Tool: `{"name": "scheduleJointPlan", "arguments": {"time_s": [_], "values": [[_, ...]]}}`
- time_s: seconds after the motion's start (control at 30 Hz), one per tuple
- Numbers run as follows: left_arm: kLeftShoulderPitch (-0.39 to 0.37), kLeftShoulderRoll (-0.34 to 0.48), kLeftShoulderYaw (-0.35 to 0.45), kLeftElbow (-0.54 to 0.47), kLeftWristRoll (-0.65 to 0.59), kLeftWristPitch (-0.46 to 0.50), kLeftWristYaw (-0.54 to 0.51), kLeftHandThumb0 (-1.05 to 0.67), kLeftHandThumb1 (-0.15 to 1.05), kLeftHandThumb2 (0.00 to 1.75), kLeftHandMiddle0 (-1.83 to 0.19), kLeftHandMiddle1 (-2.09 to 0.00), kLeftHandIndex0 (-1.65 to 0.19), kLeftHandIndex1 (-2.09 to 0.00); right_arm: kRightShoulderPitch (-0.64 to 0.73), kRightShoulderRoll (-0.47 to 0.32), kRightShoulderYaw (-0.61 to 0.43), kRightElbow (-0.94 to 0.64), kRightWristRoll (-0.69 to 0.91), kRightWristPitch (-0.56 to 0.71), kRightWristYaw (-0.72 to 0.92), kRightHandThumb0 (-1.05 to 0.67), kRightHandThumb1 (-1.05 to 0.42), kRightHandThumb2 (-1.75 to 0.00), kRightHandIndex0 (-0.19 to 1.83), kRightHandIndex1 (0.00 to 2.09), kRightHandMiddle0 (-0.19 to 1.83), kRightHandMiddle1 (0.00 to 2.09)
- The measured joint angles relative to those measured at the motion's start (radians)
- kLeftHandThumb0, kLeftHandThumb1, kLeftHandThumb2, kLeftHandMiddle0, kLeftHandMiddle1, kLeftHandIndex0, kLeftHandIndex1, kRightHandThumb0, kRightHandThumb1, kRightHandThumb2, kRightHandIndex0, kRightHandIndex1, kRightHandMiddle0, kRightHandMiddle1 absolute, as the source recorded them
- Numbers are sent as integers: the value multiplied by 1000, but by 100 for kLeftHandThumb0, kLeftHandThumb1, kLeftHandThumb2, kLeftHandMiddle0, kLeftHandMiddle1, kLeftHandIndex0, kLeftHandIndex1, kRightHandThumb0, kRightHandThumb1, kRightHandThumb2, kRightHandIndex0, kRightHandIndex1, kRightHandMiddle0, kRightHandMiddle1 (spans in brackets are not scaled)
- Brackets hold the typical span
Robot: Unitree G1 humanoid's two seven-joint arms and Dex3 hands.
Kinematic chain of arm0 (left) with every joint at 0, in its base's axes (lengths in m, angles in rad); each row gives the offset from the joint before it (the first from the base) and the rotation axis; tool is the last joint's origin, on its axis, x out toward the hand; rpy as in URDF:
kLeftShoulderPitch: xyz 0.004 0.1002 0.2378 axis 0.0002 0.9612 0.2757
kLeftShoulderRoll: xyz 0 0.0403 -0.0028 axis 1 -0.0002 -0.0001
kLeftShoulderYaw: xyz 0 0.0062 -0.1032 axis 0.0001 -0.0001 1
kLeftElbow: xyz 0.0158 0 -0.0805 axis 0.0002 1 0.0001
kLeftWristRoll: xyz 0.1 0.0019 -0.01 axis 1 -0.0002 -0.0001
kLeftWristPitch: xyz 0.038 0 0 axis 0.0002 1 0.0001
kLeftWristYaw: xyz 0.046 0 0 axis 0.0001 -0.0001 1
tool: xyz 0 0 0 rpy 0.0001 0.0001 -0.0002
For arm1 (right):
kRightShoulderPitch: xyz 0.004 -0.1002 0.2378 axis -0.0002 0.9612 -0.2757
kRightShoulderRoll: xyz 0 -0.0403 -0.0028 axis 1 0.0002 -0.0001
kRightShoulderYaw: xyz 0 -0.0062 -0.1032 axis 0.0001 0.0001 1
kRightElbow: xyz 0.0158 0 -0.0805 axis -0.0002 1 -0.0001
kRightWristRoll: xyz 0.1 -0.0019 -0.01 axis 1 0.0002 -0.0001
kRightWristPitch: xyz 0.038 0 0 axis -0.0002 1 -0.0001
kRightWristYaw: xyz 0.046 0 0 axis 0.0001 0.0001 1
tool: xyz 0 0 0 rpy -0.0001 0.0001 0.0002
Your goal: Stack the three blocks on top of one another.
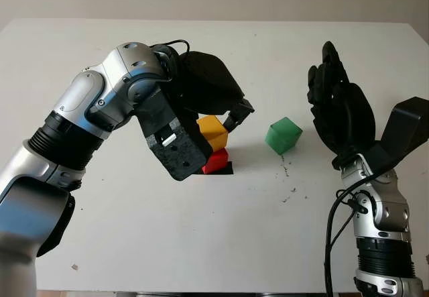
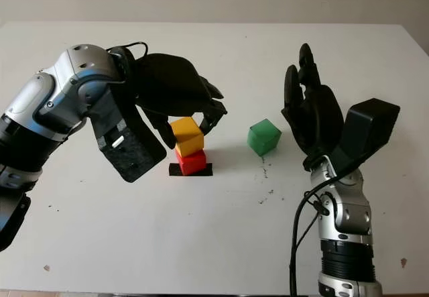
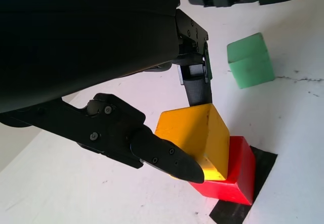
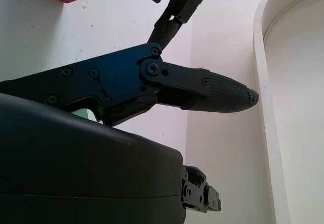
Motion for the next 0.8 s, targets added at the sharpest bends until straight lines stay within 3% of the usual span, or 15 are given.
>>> {"name": "scheduleJointPlan", "arguments": {"time_s": [0.23, 0.43, 0.67, 0.7, 0.73, 0.8], "values": [[0, 0, -1, -2, -18, 1, -23, -47, 95, 6, -22, -5, -21, -157, 0, 2, 0, 0, 3, 5, -1, -71, -105, -63, -19, 0, -19, 0], [0, 0, -1, -1, -22, 9, -25, -45, 93, 5, -23, -5, -33, -165, 0, 2, 0, 0, 3, 5, 1, -72, -105, -63, -19, 0, -19, 0], [0, 0, -4, -1, 10, 5, 5, -44, 96, 6, -18, -3, -17, -154, 0, 4, 0, 0, 3, 5, 1, -71, -105, -63, -19, 0, -19, 0], [0, 1, -5, -2, 28, 1, 19, -50, 95, 6, -12, -3, -11, -131, 0, 4, -1, 0, 3, 5, 1, -71, -105, -63, -19, 0, -19, 0], [0, 2, -6, -2, 45, -4, 33, -60, 94, 6, -2, -4, -10, -85, 0, 4, -1, 0, 3, 5, 2, -71, -105, -63, -19, 0, -19, 0], [0, 4, -10, -6, 70, -11, 42, -69, 94, 6, 14, -2, -5, -27, 0, 4, -1, 0, 5, 5, 4, -71, -105, -63, -19, 0, -19, 0]]}}
